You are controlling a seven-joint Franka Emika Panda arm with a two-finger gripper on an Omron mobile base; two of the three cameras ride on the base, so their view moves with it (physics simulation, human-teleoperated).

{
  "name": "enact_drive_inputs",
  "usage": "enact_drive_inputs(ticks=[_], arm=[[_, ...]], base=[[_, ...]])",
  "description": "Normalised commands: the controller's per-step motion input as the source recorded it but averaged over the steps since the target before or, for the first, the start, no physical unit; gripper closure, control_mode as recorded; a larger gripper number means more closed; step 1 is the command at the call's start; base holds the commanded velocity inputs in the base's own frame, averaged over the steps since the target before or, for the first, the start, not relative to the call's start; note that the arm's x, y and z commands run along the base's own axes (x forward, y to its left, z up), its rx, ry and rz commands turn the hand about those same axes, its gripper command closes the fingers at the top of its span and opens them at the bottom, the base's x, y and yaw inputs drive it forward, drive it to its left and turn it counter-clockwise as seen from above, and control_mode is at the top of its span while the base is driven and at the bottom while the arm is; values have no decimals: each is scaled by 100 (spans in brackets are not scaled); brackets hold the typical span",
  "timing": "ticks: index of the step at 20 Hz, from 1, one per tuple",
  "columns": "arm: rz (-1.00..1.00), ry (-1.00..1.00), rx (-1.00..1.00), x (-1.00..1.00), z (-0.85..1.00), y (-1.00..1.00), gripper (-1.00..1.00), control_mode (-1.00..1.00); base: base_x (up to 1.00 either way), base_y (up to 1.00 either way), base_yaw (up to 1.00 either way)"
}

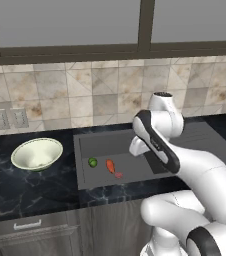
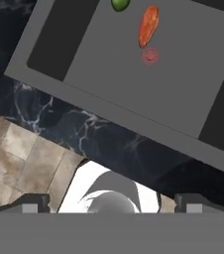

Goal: Pick the avocados from the sink and place them in one bowl. Place the sweet potato in the other bowl. Then turn off the sink faucet.

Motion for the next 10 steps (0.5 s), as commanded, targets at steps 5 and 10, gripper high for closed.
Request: enact_drive_inputs(ticks=[5,10], arm=[[-14,0,0,41,-42,17,-100,-100],[-10,0,0,72,-30,36,-100,-100]], base=[[0,0,0],[0,0,0]])
